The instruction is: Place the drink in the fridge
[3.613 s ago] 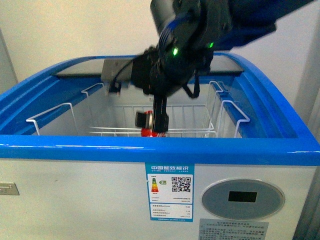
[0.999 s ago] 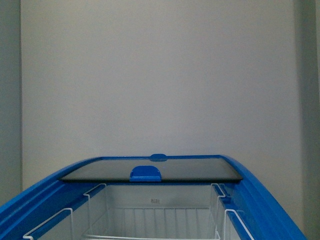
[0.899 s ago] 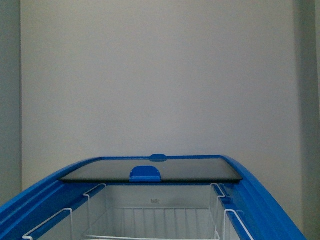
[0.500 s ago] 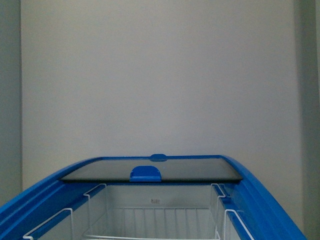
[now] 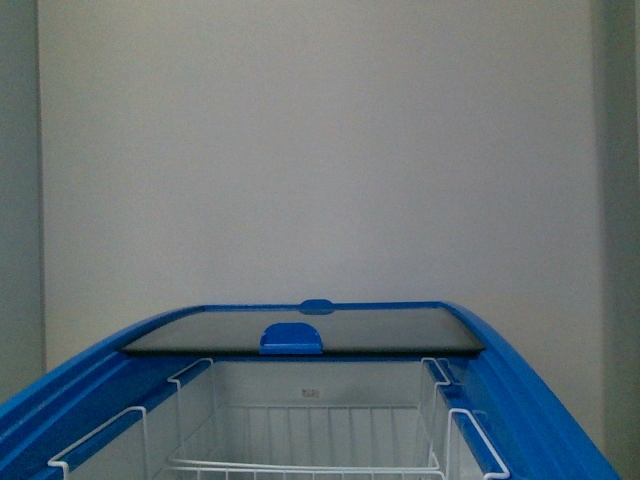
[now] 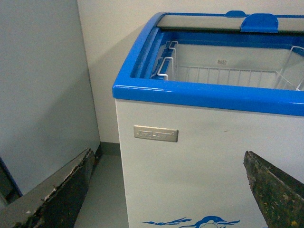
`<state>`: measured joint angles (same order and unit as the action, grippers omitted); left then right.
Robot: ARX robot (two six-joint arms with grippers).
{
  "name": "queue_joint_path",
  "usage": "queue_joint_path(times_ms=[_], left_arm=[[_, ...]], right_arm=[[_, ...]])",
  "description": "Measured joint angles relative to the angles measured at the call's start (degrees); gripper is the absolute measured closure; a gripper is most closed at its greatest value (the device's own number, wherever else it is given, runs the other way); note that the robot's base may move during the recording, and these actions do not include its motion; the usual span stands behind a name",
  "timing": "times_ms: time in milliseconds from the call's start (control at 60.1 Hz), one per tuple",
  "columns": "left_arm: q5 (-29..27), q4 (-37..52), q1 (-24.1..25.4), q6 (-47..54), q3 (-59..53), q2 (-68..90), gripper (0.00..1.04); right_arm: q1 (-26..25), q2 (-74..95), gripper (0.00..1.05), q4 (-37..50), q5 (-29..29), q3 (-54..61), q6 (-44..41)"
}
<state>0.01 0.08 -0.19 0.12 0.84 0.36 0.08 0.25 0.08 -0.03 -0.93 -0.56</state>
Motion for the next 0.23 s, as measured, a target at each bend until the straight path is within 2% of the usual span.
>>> queue_joint_path(times_ms=[233], left_arm=[[0.0,0.0,0.0,0.0,0.0,0.0,0.08]], right_arm=[[0.0,0.0,0.08,0.0,0.0,0.0,0.0]])
